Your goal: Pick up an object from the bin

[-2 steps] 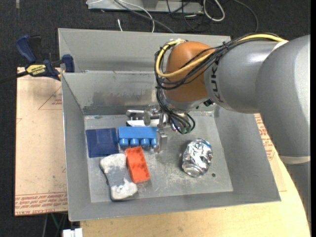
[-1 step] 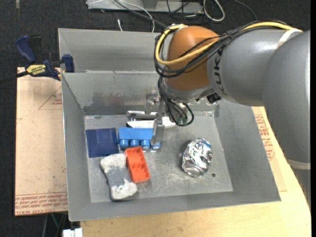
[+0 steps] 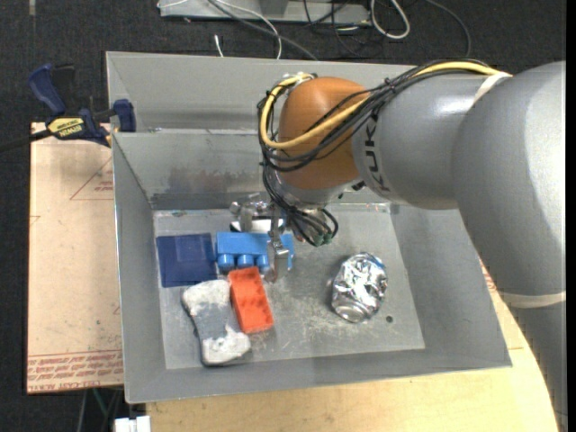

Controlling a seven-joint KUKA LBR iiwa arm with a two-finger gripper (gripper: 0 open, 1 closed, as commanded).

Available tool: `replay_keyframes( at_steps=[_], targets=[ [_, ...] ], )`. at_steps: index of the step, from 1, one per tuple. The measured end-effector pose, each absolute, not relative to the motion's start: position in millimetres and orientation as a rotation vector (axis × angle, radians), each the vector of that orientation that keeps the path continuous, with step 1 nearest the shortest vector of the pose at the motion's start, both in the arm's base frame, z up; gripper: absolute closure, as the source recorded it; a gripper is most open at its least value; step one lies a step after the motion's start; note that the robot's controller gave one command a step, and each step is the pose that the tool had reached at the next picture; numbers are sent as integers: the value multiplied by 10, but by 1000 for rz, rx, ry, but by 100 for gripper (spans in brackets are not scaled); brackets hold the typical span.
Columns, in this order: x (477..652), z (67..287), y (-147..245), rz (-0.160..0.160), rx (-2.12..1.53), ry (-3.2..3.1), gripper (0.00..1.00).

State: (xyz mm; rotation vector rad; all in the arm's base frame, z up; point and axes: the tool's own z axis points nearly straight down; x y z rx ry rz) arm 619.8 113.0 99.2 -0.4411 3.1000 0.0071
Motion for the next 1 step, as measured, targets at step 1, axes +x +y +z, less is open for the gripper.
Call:
replay_keyframes(
  at_steps=[1],
  targets=[
    [6181,742,1089,13,-131,3110,0]
  ],
)
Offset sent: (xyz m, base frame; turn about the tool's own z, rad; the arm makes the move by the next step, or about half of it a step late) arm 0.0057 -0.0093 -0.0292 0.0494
